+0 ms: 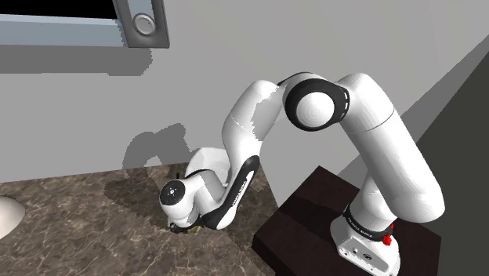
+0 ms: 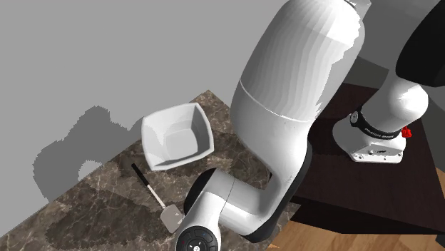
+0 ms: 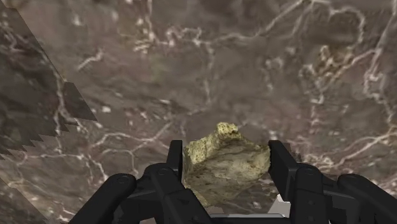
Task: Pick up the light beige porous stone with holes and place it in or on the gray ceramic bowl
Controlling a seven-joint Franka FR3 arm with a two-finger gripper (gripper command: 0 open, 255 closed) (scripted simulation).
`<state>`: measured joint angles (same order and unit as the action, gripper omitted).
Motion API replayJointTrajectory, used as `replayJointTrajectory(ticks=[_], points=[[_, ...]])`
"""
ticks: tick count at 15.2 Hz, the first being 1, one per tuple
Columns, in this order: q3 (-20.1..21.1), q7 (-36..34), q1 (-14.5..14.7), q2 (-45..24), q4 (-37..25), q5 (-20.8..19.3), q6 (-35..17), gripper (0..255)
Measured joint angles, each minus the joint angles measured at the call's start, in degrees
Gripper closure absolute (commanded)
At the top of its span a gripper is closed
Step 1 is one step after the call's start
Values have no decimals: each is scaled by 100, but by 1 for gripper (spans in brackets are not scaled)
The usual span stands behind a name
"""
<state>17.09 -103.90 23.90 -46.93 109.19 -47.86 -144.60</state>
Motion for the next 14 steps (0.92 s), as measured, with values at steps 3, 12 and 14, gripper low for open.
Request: replayJointTrajectory(ticks=[3,12,14], points=[[0,0,0,0,0,0,0,255],[264,243,-193,565,281,286,275,255],[327,303,-242,699,346,359,339,255]])
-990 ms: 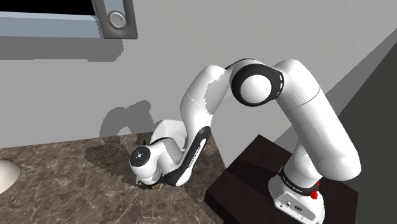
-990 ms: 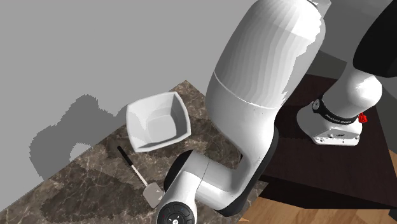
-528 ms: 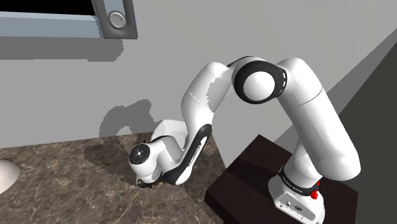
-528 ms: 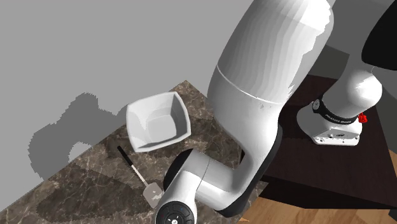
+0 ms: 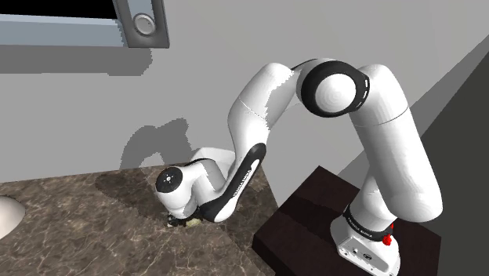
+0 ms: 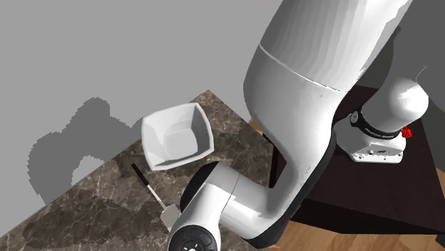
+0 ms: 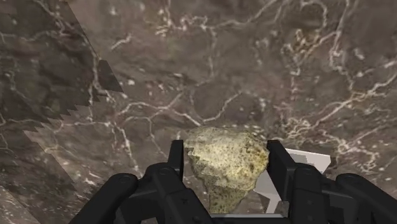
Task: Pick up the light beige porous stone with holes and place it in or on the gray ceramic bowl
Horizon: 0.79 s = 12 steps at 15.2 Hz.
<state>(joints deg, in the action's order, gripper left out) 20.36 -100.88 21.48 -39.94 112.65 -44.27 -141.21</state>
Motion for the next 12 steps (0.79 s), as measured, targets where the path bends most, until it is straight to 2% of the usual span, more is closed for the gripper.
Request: replayJointTrajectory(ticks=[12], points=[[397,440,-292,781,252,522,459,255]])
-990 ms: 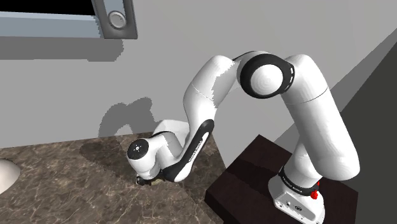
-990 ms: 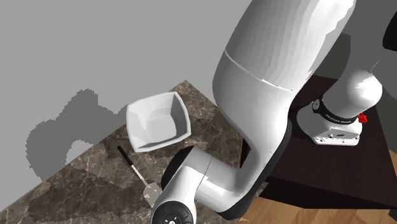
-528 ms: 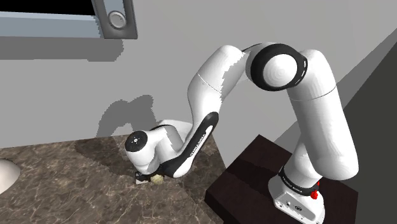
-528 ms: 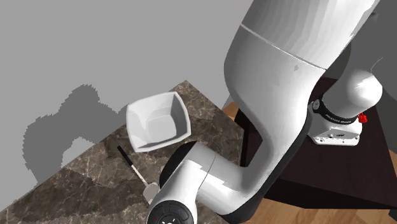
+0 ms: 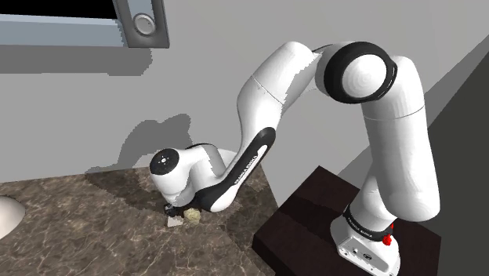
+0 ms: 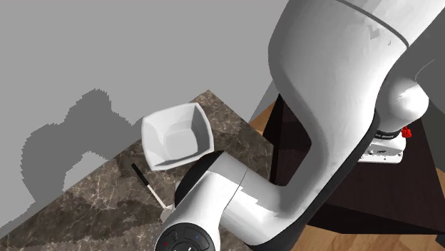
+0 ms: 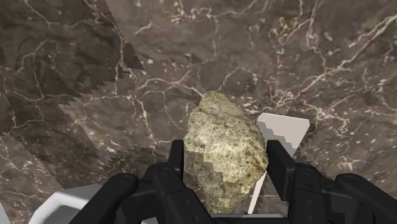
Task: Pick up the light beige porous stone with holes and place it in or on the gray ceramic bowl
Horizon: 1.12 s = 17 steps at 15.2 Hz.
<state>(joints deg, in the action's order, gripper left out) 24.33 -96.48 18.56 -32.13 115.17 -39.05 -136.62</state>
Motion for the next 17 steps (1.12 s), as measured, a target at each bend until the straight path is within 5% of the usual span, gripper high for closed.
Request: replayJointTrajectory(ticks=[10,17], points=[[292,390,-217,594,85,465,412,255],[120,1134,-843,801,296,519,160,255]])
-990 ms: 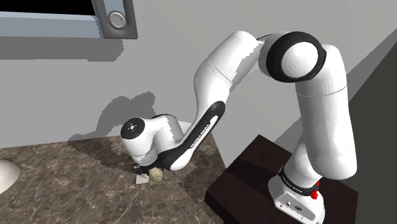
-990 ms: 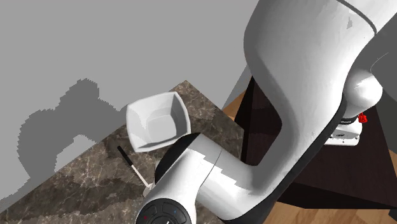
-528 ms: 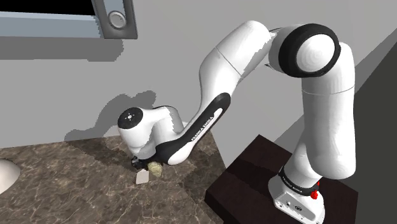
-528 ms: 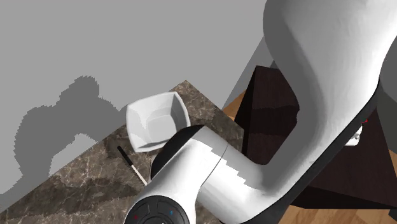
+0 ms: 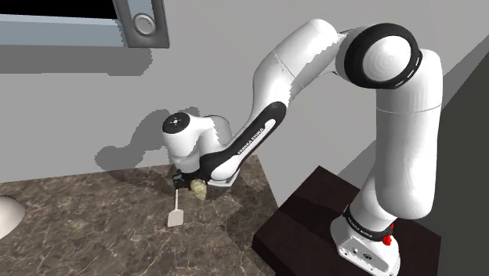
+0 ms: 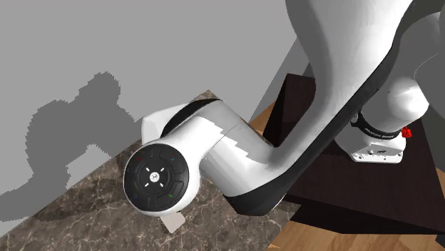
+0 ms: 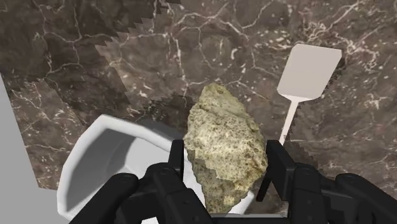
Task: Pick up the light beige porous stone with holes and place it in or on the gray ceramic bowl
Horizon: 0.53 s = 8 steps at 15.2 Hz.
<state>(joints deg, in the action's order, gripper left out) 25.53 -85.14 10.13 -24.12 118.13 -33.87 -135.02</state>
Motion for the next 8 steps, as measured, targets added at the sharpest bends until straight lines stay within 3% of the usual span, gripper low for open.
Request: replayJointTrajectory(ticks=[8], points=[[-301,1031,-785,-2,-10,11,-307,255]])
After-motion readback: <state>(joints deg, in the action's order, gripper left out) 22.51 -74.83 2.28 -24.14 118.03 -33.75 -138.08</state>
